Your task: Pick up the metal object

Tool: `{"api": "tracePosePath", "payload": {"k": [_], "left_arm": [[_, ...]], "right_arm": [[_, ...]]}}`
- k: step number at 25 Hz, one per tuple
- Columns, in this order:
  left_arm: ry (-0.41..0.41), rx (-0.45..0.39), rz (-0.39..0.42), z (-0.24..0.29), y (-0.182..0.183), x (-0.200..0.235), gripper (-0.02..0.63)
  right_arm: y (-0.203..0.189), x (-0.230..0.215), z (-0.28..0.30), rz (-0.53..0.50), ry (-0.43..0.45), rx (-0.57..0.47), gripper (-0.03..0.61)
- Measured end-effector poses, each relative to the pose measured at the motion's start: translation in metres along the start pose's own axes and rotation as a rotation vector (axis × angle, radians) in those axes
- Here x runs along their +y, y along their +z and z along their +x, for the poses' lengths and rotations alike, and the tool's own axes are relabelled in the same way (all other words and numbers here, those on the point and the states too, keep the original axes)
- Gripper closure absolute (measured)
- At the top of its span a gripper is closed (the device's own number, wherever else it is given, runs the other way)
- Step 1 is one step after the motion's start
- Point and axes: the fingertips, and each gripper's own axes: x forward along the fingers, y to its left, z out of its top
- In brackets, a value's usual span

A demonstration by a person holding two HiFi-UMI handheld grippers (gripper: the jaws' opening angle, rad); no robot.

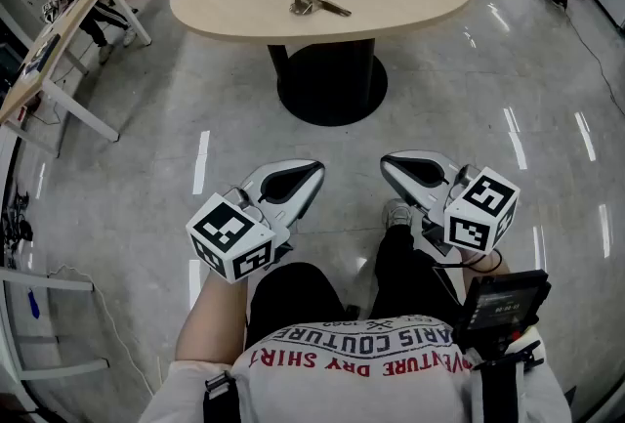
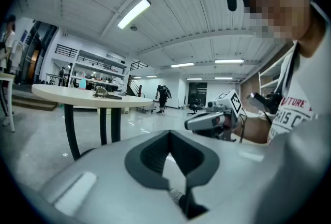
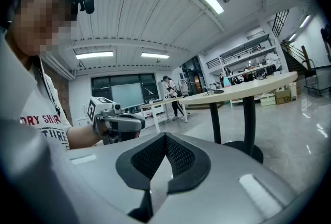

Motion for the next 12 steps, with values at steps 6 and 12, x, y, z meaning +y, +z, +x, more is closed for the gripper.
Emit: {"api": "tracePosePath", "payload": {"k": [6,12], "left_arm": [[0.009,-0.01,0.008,0.007,0.026,0.024,0.611],[-0.004,-0.061,0.029,0.043,0.063,0.056,0.611]], "right_arm": [[0.03,-0.015,0.005,-0.028,-0.012,-0.008,0.577],[0.063,-0.064,0.011,-0.044,-0.033,-0.03,0.577]]}}
